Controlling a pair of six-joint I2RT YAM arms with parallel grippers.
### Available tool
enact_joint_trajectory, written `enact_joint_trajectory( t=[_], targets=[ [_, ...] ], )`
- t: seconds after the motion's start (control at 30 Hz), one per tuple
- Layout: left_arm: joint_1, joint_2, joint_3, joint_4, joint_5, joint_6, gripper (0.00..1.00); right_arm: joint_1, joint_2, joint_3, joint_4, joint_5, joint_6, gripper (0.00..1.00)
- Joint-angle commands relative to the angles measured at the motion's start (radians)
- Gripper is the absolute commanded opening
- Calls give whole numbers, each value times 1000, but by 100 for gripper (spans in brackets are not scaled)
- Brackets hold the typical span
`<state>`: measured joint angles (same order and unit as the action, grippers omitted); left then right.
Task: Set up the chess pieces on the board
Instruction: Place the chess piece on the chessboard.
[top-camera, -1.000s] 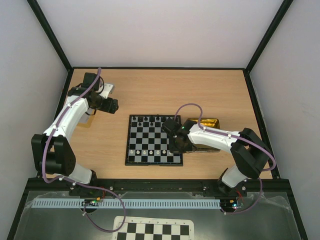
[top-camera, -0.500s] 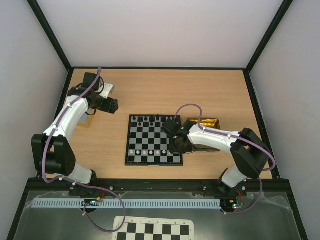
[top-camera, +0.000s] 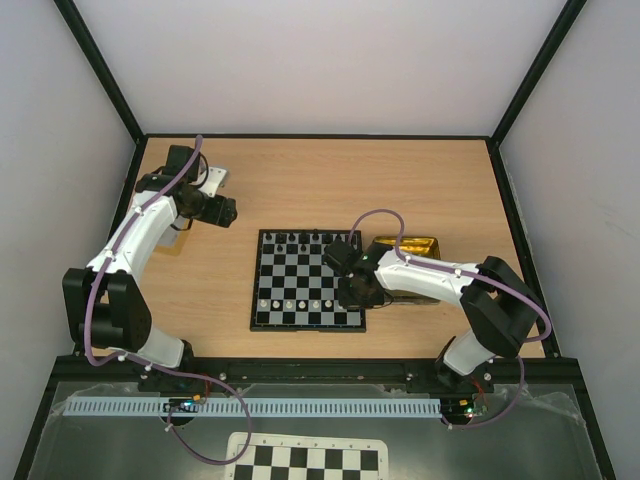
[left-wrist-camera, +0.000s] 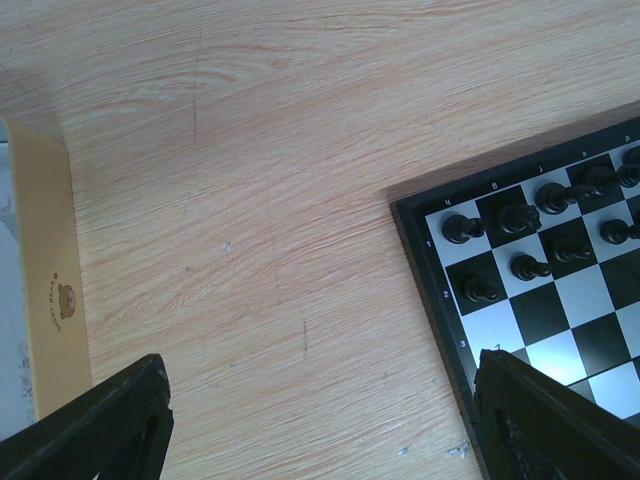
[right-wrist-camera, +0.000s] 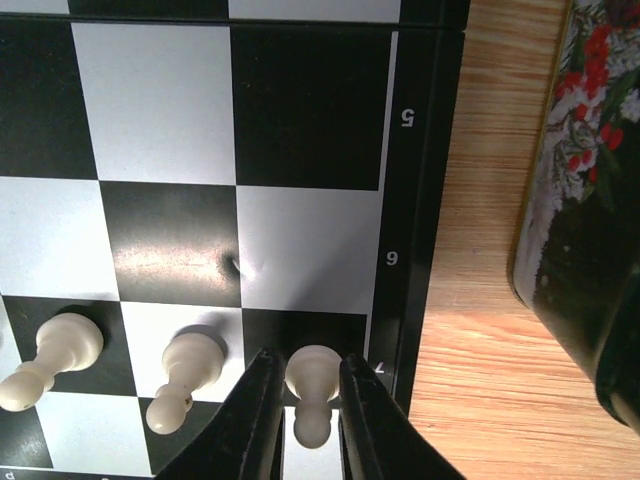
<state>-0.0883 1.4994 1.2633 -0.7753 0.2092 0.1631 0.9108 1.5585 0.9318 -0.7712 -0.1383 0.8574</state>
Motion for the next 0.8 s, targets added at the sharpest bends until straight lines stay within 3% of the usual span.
enact_joint_trajectory(
  t=[0.0, 0.5, 0.77],
  targets=[
    [7, -13, 30, -13, 10, -10, 83, 9, 2, -11, 7, 14, 6, 16],
    [7, -14, 27, -12, 11, -11, 83, 9, 12, 23, -10, 55, 4, 17],
    [7, -11, 30, -12, 17, -9, 83, 0, -1, 53, -51, 125, 7, 22]
  ],
)
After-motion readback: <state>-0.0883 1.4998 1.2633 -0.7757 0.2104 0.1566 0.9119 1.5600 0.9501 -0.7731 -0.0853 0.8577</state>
